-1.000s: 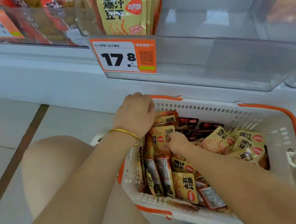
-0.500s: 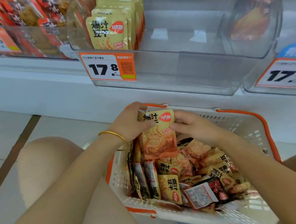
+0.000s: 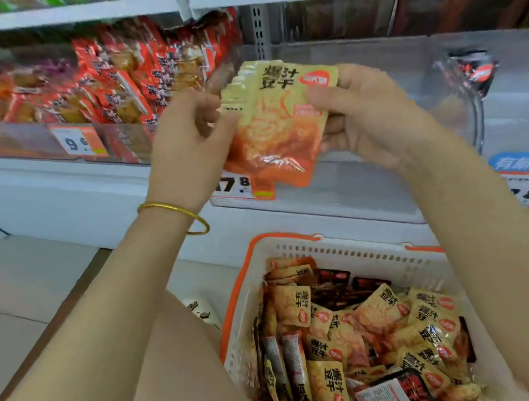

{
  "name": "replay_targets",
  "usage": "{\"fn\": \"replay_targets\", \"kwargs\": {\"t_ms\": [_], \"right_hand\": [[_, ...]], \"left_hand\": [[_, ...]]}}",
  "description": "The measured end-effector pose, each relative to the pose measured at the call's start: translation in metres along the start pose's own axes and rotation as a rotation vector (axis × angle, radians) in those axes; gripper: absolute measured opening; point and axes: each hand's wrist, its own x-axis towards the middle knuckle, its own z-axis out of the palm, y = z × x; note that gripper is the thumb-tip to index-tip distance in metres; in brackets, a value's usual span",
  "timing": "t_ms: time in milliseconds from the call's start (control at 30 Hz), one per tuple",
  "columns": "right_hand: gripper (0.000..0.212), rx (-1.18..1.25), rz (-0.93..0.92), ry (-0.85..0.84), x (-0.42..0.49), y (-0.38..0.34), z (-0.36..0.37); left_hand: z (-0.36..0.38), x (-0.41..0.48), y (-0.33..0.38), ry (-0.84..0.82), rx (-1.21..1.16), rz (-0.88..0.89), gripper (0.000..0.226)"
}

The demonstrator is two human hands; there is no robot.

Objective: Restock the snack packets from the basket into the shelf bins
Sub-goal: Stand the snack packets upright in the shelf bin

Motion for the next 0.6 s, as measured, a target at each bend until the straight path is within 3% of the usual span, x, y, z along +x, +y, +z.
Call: {"fn": "replay_targets", "kwargs": {"t_ms": [100, 167, 300, 367, 467, 600], "right_hand": [[0.011, -0.101, -0.083, 0.2, 0.033, -0.006, 0.005], [0.013, -0.239, -0.134, 0.252, 0.053, 0.003, 0.012], [0.018, -0.495, -0.12, 0.182, 0.08, 0.031, 0.035], [0.011, -0.823, -0.147, 0.148, 0.086, 0.042, 0.04], [0.02, -1.135, -0.084, 0.132, 0.09, 0.052, 0.043], [0.026, -1.214, -0.002, 0.176, 0.096, 0.058, 0.048]], "left_hand": [[0.005, 0.013, -0.024, -0.016, 0.429, 0.153, 0.035], [0.011, 0.014, -0.035, -0.097, 0.539, 0.146, 0.047], [0.022, 0.006, -0.044, -0.176, 0.614, 0.102, 0.084], [0.025, 0.005, -0.048, -0.166, 0.62, 0.112, 0.094], [0.029, 0.002, -0.052, -0.158, 0.631, 0.128, 0.093], [0.028, 0.001, -0.054, -0.159, 0.629, 0.15, 0.09]]}}
